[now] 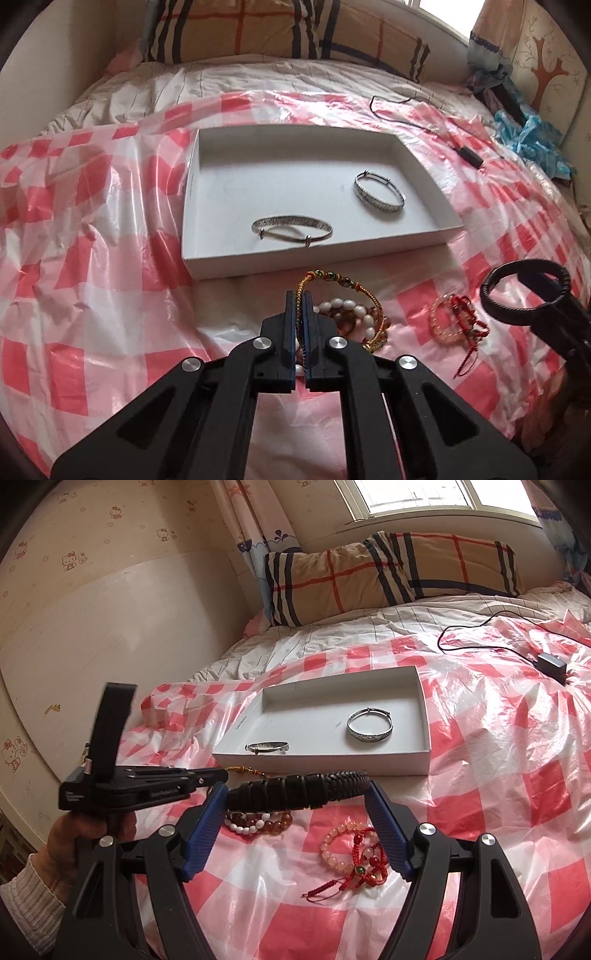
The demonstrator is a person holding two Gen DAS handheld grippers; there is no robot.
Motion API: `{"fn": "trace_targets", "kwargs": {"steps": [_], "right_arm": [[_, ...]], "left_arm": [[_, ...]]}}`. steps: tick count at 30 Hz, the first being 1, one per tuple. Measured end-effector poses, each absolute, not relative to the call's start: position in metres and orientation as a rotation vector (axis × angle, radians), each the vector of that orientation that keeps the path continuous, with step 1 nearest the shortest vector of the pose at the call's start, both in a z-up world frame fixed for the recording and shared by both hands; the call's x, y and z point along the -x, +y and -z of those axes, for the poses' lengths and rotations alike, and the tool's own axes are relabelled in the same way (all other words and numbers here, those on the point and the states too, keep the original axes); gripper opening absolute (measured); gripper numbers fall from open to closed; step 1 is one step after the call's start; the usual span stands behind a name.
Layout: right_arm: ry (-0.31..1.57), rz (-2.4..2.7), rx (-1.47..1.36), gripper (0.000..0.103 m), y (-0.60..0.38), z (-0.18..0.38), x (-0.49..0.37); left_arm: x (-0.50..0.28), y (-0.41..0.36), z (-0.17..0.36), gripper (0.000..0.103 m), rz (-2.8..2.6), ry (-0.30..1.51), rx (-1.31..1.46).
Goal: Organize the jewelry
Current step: 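Place the black bracelet in the tray with the right gripper while the left gripper places a gold bangle there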
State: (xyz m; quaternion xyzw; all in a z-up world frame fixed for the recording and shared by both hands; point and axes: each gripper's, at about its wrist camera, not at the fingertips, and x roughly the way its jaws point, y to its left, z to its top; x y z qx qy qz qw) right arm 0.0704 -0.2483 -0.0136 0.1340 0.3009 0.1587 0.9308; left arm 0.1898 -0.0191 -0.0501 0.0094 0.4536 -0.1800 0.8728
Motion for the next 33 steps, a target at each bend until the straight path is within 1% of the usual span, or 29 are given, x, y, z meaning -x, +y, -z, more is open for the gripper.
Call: {"fn": "trace_targets", "kwargs": {"steps": [10, 12, 14, 17, 19, 22, 29, 33], "right_arm": [[0.589, -0.325, -0.243, 0.073, -0.242, -0.003, -0.112], [0.572, -0.33, -0.229, 0.074, -0.239, -0.009, -0.13], [0.596, -0.302, -0.185, 0.077, -0.232, -0.008, -0.155], [0.623, -0.271, -0.214, 0.077, -0.24, -0.004, -0.171], [0.616, -0.264, -0.23, 0.077, -0.248, -0.003, -0.162], [0.642, -0.246, -0.244, 0.077, -0.26, 0.008, -0.142], [0.775, -0.193, -0.271, 0.077, -0.282, 0.047, -0.101], [0.831, -0.196, -0.244, 0.077, -0.279, 0.058, -0.09]], "left_arm": [[-0.216, -0.017, 0.022, 0.003, 0.345, 0.823, 0.154], [-0.224, -0.017, 0.025, 0.003, 0.296, 0.804, 0.173], [-0.232, -0.016, 0.033, 0.004, 0.248, 0.818, 0.185], [-0.234, -0.013, 0.04, 0.008, 0.223, 0.851, 0.186], [-0.23, -0.013, 0.037, 0.015, 0.209, 0.836, 0.143], [-0.222, -0.013, 0.037, 0.022, 0.213, 0.834, 0.103], [-0.205, -0.032, 0.046, 0.023, 0.25, 0.882, -0.076], [-0.2, -0.037, 0.055, 0.023, 0.268, 0.938, -0.138]]}}
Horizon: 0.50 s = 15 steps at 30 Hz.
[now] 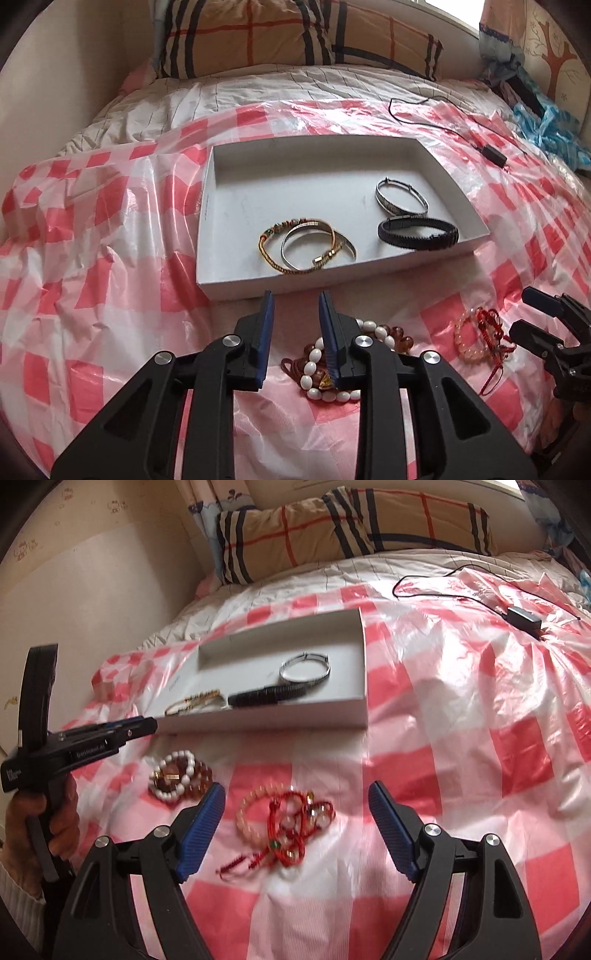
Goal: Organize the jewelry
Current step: 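Place the black bracelet in the tray with the right gripper while the left gripper places a gold bangle there, then grasp the white-and-amber bead bracelet with the left gripper while the right gripper grasps a red string bracelet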
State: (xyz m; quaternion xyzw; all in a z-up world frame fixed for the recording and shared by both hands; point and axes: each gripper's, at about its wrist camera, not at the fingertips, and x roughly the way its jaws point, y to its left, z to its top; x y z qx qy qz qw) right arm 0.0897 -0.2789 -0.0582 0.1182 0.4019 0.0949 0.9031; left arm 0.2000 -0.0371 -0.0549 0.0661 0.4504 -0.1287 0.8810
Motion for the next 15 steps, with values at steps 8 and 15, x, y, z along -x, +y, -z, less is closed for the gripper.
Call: {"fn": "trace_targets", "kwargs": {"steps": [8, 15], "right_arm": [[0.89, -0.201, -0.181, 0.071, -0.264, 0.07, -0.092], [0.964, -0.164, -0.161, 0.049, -0.261, 0.083, -0.097]], "left_arm": [[-0.2, -0.026, 0.073, 0.026, 0.277, 1.038, -0.138], [-0.208, -0.032, 0.085, 0.033, 0.293, 1.072, -0.124]]}}
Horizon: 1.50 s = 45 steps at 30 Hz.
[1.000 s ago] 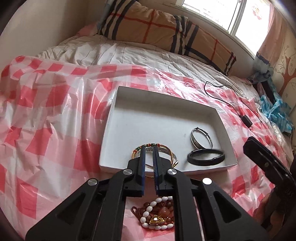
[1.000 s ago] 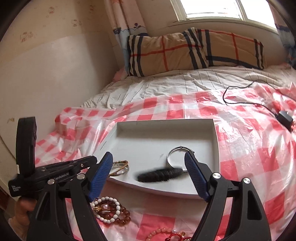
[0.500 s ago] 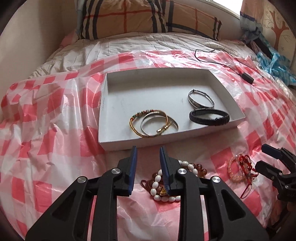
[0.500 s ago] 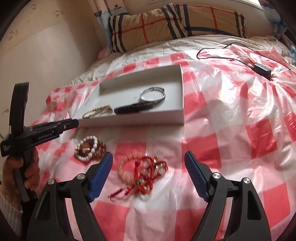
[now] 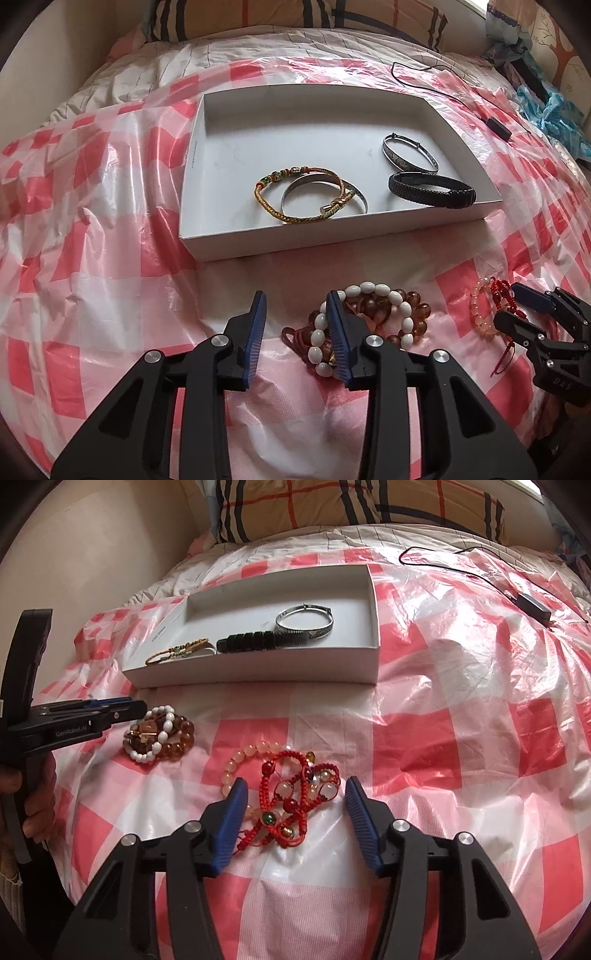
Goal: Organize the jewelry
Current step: 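Grasp the white-and-amber bead bracelet with the left gripper while the right gripper grasps a red string bracelet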
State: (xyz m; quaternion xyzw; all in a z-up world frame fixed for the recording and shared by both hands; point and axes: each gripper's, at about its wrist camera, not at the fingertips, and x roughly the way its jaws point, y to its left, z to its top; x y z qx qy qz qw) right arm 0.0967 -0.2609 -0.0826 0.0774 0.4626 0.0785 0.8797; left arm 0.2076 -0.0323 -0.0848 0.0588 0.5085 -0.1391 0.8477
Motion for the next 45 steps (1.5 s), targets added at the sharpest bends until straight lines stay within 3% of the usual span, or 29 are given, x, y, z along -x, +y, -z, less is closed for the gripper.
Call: {"fn": "trace_targets", "kwargs": {"steps": [3, 4, 5, 16, 17, 18, 20, 23, 27, 29, 31, 32, 33, 34, 45], "right_arm": [[0.97, -0.168, -0.165, 0.031, -0.262, 0.081, -0.092], [0.966, -0.169, -0.172, 0.025, -0.263, 0.08, -0.09], [0.963, -0.169, -0.18, 0.015, -0.265, 0.079, -0.088], [0.92, -0.191, -0.233, 0.015, -0.276, 0.059, -0.067], [0.934, -0.189, -0.234, 0.017, -0.276, 0.061, -0.068], [0.96, -0.186, -0.237, 0.031, -0.276, 0.065, -0.07], [0.98, -0.18, -0.251, 0.048, -0.279, 0.07, -0.072], [0.963, -0.156, -0.227, 0.056, -0.281, 0.067, -0.068], [0.958, -0.148, -0.214, 0.057, -0.282, 0.068, -0.066], [0.953, -0.138, -0.2, 0.057, -0.281, 0.068, -0.069], [0.95, -0.14, -0.184, 0.049, -0.278, 0.07, -0.072], [0.963, -0.147, -0.176, 0.019, -0.276, 0.073, -0.074], [0.982, -0.154, -0.174, 0.014, -0.275, 0.075, -0.077], [0.976, -0.157, -0.17, 0.011, -0.274, 0.074, -0.076], [0.83, -0.251, -0.318, 0.009, -0.272, 0.032, -0.053]], "left_arm": [[-0.206, -0.041, 0.088, 0.032, 0.302, 1.076, -0.164], [-0.204, -0.043, 0.087, 0.016, 0.317, 1.075, -0.171], [-0.202, -0.046, 0.086, 0.007, 0.344, 1.08, -0.172], [-0.185, -0.039, 0.066, 0.007, 0.401, 1.031, -0.189], [-0.185, -0.037, 0.067, 0.007, 0.393, 1.035, -0.196], [-0.186, -0.037, 0.07, 0.007, 0.384, 1.05, -0.213], [-0.186, -0.039, 0.077, 0.007, 0.368, 1.073, -0.261], [-0.183, -0.044, 0.08, 0.009, 0.353, 1.061, -0.324], [-0.184, -0.046, 0.079, 0.032, 0.328, 1.031, -0.344], [-0.185, -0.048, 0.081, 0.033, 0.315, 1.024, -0.358], [-0.185, -0.05, 0.084, 0.029, 0.307, 1.025, -0.367], [-0.185, -0.051, 0.084, 0.019, 0.313, 1.028, -0.366], [-0.184, -0.053, 0.084, 0.007, 0.323, 1.04, -0.365], [-0.183, -0.053, 0.083, 0.007, 0.323, 1.035, -0.366], [-0.163, -0.023, 0.028, 0.007, 0.445, 0.902, -0.135]]}}
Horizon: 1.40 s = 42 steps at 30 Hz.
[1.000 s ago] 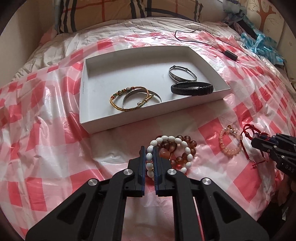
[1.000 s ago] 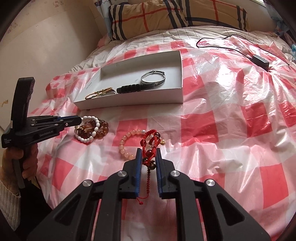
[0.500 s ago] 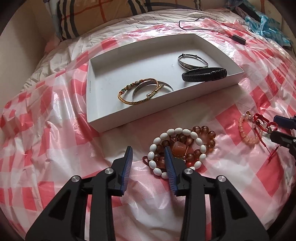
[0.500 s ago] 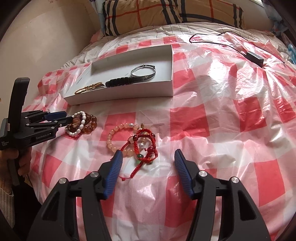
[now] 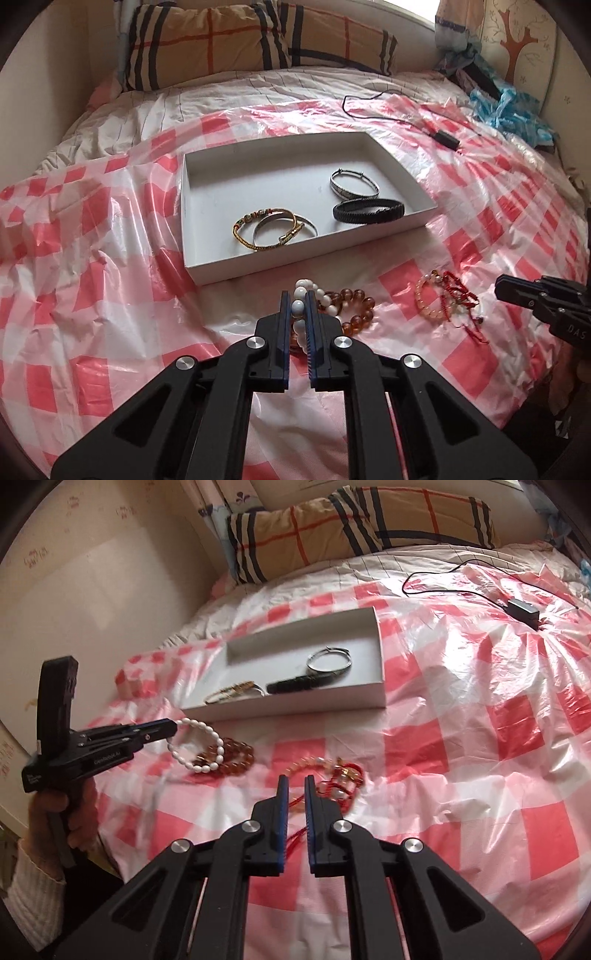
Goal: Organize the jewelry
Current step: 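Grasp the white-and-amber bead bracelet with the left gripper while the right gripper grasps a red string bracelet, then carry the bead bracelet into the tray with left gripper while right gripper carries red bracelet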
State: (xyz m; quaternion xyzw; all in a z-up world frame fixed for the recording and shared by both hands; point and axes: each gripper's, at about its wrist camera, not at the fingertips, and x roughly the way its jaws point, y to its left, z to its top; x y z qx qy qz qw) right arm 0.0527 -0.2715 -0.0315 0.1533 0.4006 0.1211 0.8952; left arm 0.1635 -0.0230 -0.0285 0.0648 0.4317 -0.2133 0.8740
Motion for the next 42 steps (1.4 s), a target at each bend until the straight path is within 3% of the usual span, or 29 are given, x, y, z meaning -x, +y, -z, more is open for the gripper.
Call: {"fn": "trace_targets", "kwargs": {"steps": [11, 14, 16, 17, 18, 25, 27, 28, 29, 30, 42], "right_arm": [[0.777, -0.388, -0.549, 0.009, -0.281, 0.018, -0.042], [0.772, -0.35, -0.489, 0.009, -0.273, 0.01, -0.042], [0.798, -0.27, -0.4, 0.03, -0.267, 0.011, -0.044], [0.815, -0.215, -0.335, 0.064, -0.264, 0.015, -0.047], [0.825, -0.158, -0.269, 0.072, -0.261, 0.019, -0.05], [0.956, -0.111, -0.174, 0.069, -0.269, 0.068, -0.096], [0.992, -0.139, -0.179, 0.042, -0.268, 0.08, -0.103], [1.002, -0.147, -0.172, 0.037, -0.267, 0.084, -0.104], [0.997, -0.149, -0.164, 0.023, -0.267, 0.085, -0.103], [0.993, -0.164, -0.179, 0.016, -0.268, 0.084, -0.101], [0.893, -0.273, -0.425, 0.013, -0.285, 0.056, -0.078]], "left_arm": [[-0.153, 0.004, -0.003, 0.007, 0.487, 0.814, 0.02], [-0.149, 0.005, -0.008, 0.007, 0.477, 0.782, 0.025], [-0.149, 0.004, -0.009, 0.007, 0.468, 0.779, 0.026], [-0.149, 0.003, -0.009, 0.007, 0.468, 0.78, 0.022], [-0.149, 0.001, -0.008, 0.007, 0.466, 0.781, 0.015], [-0.147, -0.013, -0.004, 0.007, 0.474, 0.785, -0.025], [-0.148, -0.015, -0.003, 0.007, 0.477, 0.787, -0.028], [-0.148, -0.016, -0.002, 0.007, 0.477, 0.788, -0.03], [-0.149, -0.017, -0.002, 0.007, 0.477, 0.788, -0.031], [-0.149, -0.018, -0.002, 0.007, 0.479, 0.788, -0.031], [-0.148, -0.027, -0.003, 0.007, 0.495, 0.782, -0.029]]}}
